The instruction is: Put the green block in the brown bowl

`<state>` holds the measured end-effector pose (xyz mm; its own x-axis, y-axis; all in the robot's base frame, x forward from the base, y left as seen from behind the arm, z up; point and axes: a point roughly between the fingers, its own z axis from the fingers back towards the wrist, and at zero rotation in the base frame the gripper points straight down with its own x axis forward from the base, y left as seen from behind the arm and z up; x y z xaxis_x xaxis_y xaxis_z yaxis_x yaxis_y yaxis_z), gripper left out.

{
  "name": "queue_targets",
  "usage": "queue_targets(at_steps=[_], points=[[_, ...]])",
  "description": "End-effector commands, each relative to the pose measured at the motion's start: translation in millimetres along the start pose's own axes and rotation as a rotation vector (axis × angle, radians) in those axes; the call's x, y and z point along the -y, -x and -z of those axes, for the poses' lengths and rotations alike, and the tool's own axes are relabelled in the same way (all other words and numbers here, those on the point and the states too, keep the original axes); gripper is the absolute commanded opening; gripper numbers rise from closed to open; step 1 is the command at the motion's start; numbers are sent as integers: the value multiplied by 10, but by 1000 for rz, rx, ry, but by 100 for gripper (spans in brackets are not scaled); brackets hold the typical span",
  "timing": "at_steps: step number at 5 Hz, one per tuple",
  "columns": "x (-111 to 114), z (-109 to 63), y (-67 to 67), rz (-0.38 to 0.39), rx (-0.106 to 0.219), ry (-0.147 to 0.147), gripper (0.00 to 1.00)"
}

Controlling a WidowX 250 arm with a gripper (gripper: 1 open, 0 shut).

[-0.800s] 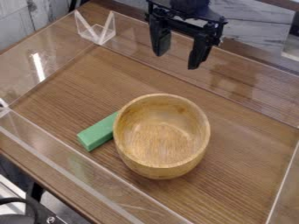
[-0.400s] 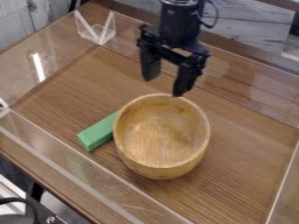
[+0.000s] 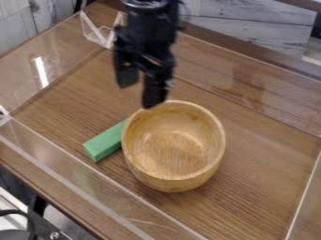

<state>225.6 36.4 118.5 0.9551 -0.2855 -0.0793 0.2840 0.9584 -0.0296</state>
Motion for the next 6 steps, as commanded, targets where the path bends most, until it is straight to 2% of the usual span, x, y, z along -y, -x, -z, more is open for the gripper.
queue_targets(at_steps=[1, 3, 6], points=[[-141, -52, 169, 45, 46, -34, 100], [-312, 123, 408, 43, 65, -42, 100], [-357, 435, 436, 8, 80, -29, 100]])
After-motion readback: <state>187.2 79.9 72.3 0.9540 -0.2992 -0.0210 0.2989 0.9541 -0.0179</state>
